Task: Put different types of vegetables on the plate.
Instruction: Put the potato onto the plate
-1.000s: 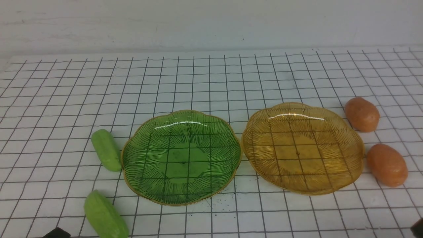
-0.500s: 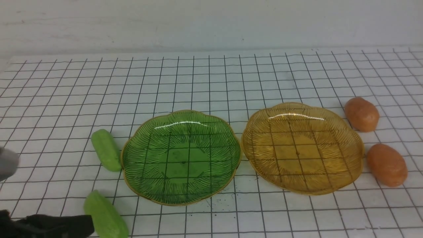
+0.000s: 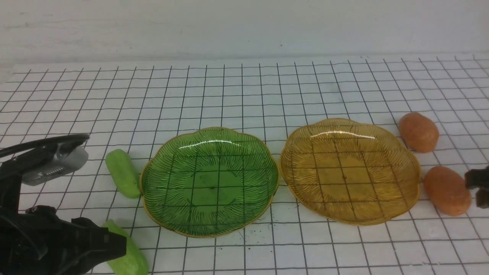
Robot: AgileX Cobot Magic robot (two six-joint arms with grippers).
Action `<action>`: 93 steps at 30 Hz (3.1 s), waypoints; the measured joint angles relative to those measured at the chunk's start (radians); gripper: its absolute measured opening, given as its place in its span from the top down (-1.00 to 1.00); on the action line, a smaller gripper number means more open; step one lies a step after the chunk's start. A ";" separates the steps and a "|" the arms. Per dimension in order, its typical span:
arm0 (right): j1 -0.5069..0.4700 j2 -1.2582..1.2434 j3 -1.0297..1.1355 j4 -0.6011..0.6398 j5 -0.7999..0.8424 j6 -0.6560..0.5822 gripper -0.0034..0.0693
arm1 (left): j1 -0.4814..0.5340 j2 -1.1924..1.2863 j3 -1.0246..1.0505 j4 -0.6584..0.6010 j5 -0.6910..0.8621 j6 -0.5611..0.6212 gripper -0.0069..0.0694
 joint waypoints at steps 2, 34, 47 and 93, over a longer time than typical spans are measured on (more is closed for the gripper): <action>0.000 0.083 -0.024 -0.011 -0.055 -0.022 -0.44 | 0.000 0.000 -0.002 0.000 -0.001 0.003 0.27; 0.043 0.372 -0.416 0.075 0.156 -0.257 -0.32 | 0.000 0.000 -0.002 -0.001 -0.025 0.005 0.20; 0.228 0.534 -0.451 0.198 0.102 -0.303 -0.32 | 0.000 0.000 -0.002 -0.002 -0.025 0.005 0.20; 0.038 0.845 -0.768 -0.217 -0.096 -0.253 -0.53 | 0.000 0.000 -0.002 -0.002 -0.018 0.003 0.20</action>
